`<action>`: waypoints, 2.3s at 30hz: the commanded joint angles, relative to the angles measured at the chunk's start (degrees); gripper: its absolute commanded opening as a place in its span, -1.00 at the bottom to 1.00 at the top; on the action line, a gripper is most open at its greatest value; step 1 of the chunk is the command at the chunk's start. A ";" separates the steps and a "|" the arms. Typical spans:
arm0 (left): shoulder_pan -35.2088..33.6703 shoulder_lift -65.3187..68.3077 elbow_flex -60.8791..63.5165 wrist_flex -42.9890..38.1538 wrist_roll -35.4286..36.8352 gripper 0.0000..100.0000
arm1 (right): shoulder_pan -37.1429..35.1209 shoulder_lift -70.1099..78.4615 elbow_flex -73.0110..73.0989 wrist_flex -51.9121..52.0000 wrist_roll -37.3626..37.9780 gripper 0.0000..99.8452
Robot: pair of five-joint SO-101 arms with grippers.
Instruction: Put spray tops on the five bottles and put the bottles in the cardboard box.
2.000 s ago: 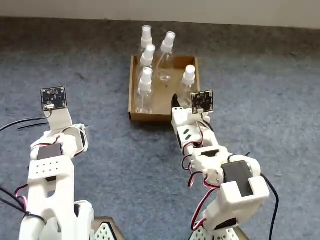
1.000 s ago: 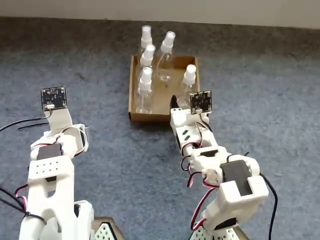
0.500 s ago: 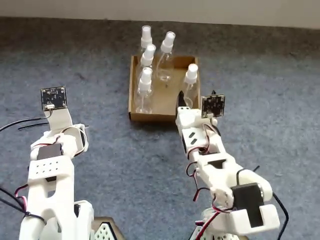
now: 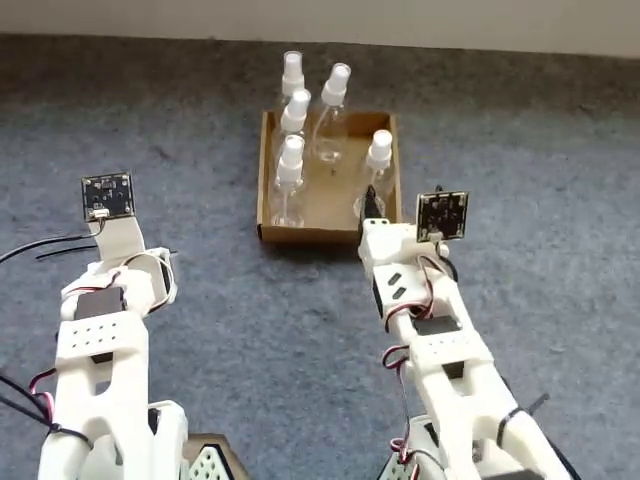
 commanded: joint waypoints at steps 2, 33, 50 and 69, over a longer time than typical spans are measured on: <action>0.84 -0.40 -0.22 -0.97 0.26 -0.61 | 1.45 -18.77 2.07 18.42 -0.62 -0.53; -10.42 -60.44 31.52 8.26 -14.59 -0.60 | 7.87 -67.12 28.00 70.02 7.82 -0.94; -10.42 -55.08 31.78 27.16 -19.43 -0.61 | 10.42 -66.95 28.00 89.19 7.74 -0.94; -16.22 -55.60 31.78 28.31 -19.43 -0.70 | 10.42 -66.95 28.00 89.19 7.74 -0.94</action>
